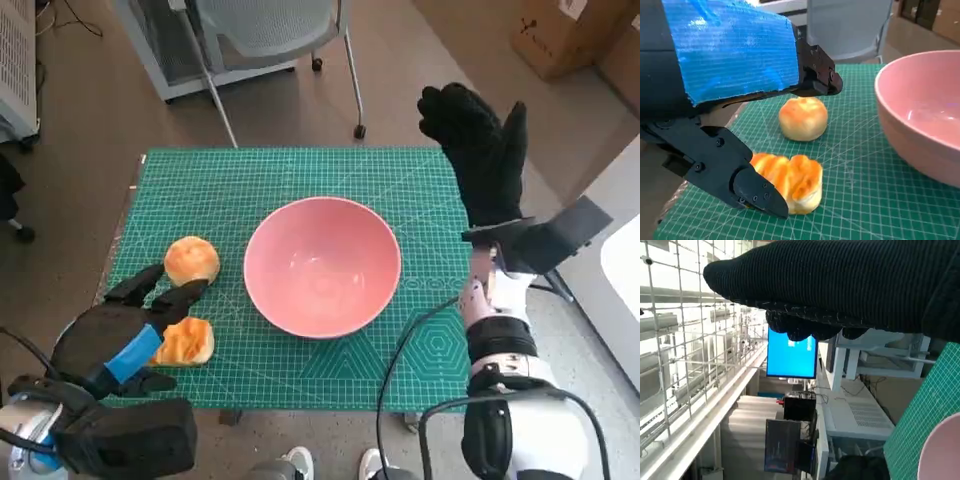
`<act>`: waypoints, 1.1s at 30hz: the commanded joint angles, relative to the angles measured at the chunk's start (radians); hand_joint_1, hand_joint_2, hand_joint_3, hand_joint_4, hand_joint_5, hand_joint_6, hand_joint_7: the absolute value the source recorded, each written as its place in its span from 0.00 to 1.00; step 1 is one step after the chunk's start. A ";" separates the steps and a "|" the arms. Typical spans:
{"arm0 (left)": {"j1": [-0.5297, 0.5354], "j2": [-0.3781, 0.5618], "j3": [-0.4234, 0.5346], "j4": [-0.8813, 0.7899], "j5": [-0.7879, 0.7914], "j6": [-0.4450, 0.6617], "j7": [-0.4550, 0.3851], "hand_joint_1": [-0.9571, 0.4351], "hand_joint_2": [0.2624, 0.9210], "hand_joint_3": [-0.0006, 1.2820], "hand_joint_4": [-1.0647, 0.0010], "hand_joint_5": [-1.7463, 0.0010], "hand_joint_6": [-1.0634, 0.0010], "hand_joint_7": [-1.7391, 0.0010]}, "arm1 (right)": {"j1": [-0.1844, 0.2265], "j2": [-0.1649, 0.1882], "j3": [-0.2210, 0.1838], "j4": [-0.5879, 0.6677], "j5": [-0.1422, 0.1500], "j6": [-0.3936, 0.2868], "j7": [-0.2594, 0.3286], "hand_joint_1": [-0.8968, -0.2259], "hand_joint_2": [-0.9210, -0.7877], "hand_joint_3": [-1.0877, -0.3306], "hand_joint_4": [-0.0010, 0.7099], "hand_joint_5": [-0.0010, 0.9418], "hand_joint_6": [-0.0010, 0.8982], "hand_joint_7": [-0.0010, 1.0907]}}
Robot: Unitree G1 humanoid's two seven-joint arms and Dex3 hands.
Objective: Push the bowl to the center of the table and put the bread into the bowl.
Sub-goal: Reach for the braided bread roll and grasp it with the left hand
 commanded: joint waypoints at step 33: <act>-0.108 -0.114 -0.113 0.318 0.040 0.025 0.023 0.68 0.67 0.02 0.73 0.99 0.61 1.00 | 0.007 -0.023 0.001 0.009 0.015 0.016 0.034 0.31 0.00 0.44 0.19 0.01 0.36 0.01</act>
